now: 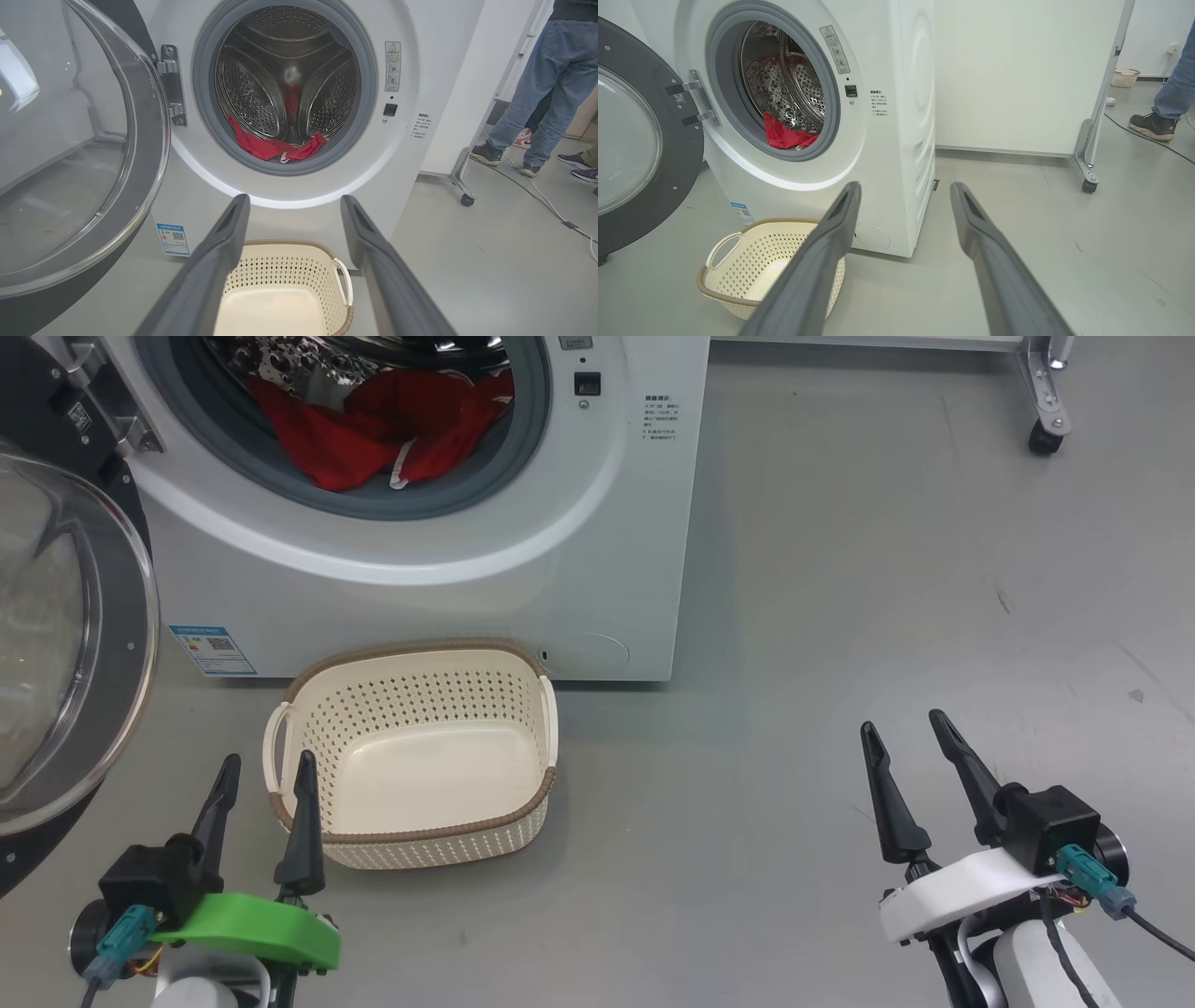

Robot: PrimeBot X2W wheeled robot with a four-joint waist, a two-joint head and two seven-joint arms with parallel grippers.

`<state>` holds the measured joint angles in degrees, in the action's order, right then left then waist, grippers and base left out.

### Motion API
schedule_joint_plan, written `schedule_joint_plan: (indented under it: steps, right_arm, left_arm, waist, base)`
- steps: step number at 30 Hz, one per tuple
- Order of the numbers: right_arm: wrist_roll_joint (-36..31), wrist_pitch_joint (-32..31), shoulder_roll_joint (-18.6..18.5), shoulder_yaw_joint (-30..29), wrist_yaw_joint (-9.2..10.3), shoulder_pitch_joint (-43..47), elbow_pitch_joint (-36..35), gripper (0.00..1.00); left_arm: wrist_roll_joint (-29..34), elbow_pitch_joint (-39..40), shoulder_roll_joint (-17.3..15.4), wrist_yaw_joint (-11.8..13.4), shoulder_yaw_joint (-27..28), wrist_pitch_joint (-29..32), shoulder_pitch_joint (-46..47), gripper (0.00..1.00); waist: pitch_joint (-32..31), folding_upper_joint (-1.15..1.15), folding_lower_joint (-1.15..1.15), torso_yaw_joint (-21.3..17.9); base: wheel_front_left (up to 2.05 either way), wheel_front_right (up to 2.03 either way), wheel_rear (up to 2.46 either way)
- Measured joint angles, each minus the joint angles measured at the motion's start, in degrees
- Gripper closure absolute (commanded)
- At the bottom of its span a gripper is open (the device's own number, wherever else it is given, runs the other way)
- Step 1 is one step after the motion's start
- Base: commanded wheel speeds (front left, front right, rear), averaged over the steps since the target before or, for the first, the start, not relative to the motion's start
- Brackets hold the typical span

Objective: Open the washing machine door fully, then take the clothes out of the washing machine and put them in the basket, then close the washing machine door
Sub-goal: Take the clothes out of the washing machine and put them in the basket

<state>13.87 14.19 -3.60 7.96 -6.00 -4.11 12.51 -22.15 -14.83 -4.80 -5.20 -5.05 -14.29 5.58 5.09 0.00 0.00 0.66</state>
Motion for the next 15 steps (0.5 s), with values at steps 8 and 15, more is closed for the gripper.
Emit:
schedule_joint_plan:
  steps: [8, 15]
  right_arm:
    - [0.0, 0.0, 0.0, -0.1, -0.10, 0.0, 0.0, 0.00]
    - [0.0, 0.0, 0.1, -0.3, -0.41, 0.0, -0.1, 0.00]
  left_arm:
    - [-0.6, 0.6, 0.3, -0.2, 0.2, 0.0, 0.0, 0.00]
    - [-0.6, 0.8, 0.3, -0.2, 0.5, 0.0, 0.0, 0.00]
  waist:
    - [0.4, 0.00, 0.00, 0.0]
    - [0.7, 0.00, 0.00, -0.1]
  base:
    - [0.33, -0.33, 0.00]
    - [0.64, -0.64, 0.00]
